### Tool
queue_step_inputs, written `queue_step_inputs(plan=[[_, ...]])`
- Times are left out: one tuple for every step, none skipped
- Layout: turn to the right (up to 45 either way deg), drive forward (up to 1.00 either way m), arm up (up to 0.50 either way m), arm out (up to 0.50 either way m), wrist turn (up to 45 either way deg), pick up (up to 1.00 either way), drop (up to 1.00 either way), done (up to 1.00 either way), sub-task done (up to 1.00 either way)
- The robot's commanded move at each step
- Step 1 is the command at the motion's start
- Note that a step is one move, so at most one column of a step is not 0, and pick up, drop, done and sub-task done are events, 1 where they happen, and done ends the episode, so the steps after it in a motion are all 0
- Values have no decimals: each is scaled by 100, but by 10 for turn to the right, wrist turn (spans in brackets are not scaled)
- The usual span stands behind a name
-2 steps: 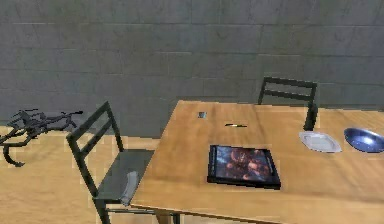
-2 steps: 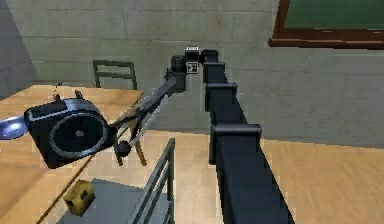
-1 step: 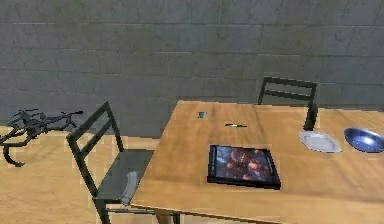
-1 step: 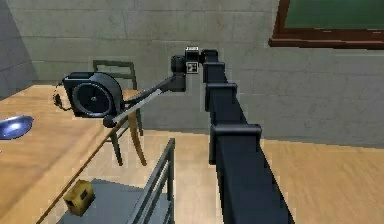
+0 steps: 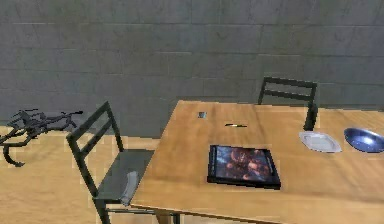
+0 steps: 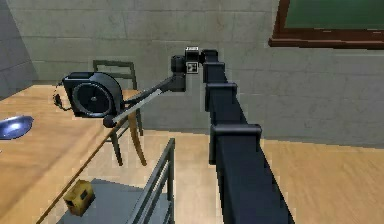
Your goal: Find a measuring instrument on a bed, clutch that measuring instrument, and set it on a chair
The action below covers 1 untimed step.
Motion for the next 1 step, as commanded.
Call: queue_step_inputs(plan=[[0,0,-50,0,0,0,0,0,0]])
